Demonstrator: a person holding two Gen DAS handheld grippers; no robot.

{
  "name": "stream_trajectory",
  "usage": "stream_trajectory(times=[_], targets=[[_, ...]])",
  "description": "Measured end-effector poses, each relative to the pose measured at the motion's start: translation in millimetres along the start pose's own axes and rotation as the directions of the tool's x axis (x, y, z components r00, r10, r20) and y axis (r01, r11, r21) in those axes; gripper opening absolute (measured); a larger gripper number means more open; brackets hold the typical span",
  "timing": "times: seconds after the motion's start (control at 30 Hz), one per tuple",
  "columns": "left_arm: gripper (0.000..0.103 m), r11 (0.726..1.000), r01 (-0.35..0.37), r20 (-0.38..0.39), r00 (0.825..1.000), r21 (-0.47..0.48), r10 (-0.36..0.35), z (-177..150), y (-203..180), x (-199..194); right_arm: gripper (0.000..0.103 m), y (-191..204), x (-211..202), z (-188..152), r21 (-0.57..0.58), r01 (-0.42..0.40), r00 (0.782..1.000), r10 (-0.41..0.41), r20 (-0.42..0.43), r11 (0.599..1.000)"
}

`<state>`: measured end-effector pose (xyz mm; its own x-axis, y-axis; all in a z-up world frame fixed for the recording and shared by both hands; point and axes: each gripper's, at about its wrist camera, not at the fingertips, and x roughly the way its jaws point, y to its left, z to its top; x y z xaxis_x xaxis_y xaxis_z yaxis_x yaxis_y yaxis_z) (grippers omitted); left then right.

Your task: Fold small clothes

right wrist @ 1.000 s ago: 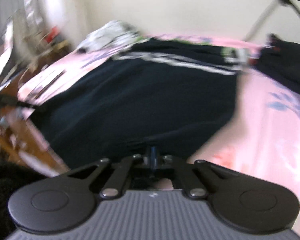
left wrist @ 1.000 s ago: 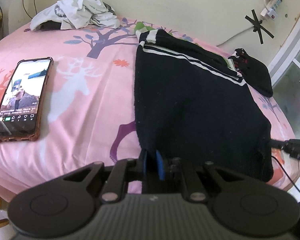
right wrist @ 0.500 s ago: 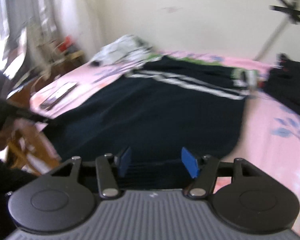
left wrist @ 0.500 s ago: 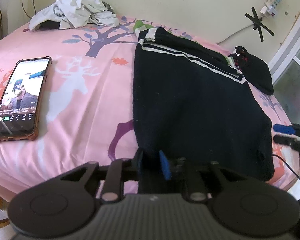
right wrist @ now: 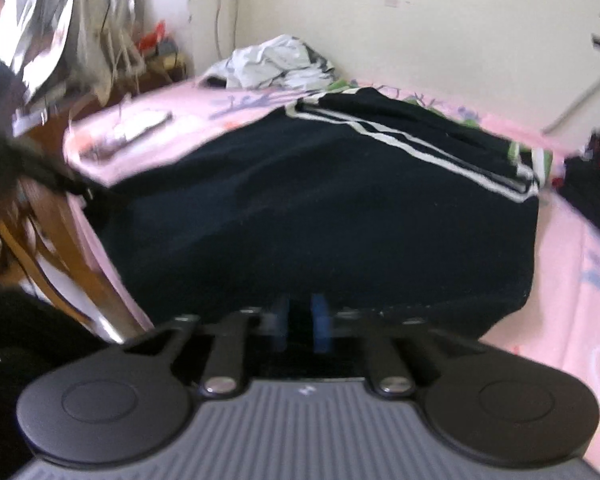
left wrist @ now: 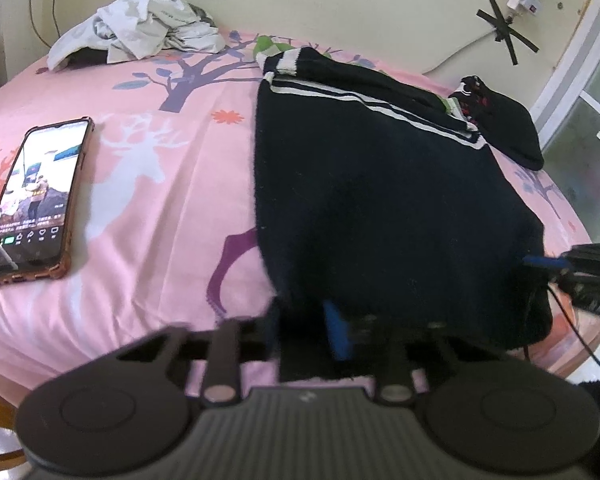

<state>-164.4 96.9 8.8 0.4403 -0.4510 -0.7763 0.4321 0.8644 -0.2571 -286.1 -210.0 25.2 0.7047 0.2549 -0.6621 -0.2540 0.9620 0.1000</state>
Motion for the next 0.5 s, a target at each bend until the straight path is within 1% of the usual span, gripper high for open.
stream_trajectory(times=[0.07, 0.17, 0.23, 0.3, 0.37, 0.43, 0.5], targets=[[0.015, 1.0, 0.015, 0.003, 1.0, -0.021, -0.015, 1.4, 4.4, -0.4, 0.0, -7.4, -8.2, 1.7, 0.006, 0.05, 0.998, -0.05, 0.032, 0.999], [0.014, 0.999, 0.025, 0.014, 1.0, -0.034, -0.025, 3.7, 7.5, -2.8, 0.0, -26.2, -25.3, 5.8, 0.086, 0.083, 0.992, -0.091, 0.089, 0.993], [0.014, 0.997, 0.049, 0.03, 0.998, -0.052, -0.047, 7.9, 10.5, -6.6, 0.0, -42.1, -38.4, 10.2, 0.145, 0.107, 0.982, -0.127, 0.139, 0.984], [0.014, 0.993, 0.087, 0.061, 0.995, -0.078, -0.082, 17.1, 13.9, -12.2, 0.0, -62.1, -48.6, 15.1, 0.223, 0.101, 0.972, -0.144, 0.187, 0.97], [0.014, 0.986, 0.132, 0.106, 0.987, -0.104, -0.121, 29.5, 15.7, -16.7, 0.0, -84.0, -54.7, 22.1, 0.299, 0.089, 0.96, -0.162, 0.229, 0.95], [0.014, 0.977, 0.171, 0.149, 0.977, -0.127, -0.152, 46.8, 17.8, -17.7, 0.0, -102.5, -56.0, 30.1, 0.354, 0.089, 0.948, -0.188, 0.258, 0.931], [0.014, 0.971, 0.192, 0.179, 0.97, -0.14, -0.165, 67.1, 17.5, -14.2, 0.0, -122.6, -53.4, 38.9, 0.413, 0.075, 0.938, -0.205, 0.279, 0.908]])
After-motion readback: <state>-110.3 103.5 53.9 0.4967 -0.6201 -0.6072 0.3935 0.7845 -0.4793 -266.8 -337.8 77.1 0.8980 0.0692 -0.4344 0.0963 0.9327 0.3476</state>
